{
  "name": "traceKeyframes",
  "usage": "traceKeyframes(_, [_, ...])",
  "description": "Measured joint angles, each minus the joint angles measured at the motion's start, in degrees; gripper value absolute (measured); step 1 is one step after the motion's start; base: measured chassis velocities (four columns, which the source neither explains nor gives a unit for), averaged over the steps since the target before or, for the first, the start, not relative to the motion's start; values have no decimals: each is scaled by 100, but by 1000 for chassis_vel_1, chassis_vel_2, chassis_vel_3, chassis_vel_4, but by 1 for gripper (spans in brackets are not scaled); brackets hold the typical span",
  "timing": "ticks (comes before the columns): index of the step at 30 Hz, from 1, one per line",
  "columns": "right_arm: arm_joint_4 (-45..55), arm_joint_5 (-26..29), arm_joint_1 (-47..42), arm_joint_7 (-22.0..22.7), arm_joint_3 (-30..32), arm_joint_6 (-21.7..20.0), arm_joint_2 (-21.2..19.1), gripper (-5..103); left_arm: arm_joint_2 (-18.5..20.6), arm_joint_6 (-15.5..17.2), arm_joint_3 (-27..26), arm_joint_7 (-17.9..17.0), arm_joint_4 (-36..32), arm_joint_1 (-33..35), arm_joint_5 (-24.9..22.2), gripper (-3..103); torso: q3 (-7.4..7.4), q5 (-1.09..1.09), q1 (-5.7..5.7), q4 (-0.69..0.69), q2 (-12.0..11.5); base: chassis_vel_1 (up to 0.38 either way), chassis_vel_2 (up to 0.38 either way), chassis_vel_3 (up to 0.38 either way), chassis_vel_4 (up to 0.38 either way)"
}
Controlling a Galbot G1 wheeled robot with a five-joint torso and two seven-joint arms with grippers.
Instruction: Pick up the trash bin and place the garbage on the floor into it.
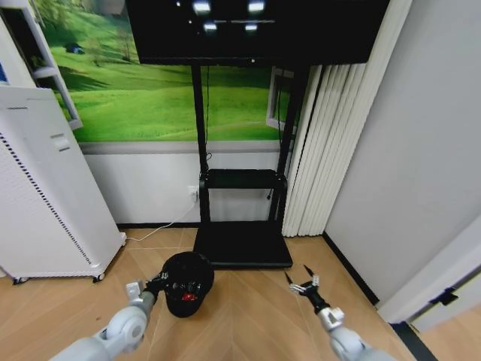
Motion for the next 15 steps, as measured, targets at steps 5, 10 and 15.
traceKeyframes(5, [206, -20, -258, 0, 301, 0, -36, 100, -15, -2, -166, 0, -82, 194, 39, 6, 0, 0, 0, 1, 0, 0, 0, 0, 0])
traceKeyframes(10, [358, -51, -502, 9, 530, 0, -100, 100, -60, -6, -415, 0, -138, 434, 151, 6, 0, -1, 0, -1, 0, 0, 0, 0, 0])
traceKeyframes(15, [593, -132, -731, 16, 668, 0, -146, 100, -28, -7, -769, 76, -180, 809, 249, 6, 0, 0, 0, 0, 0, 0, 0, 0, 0])
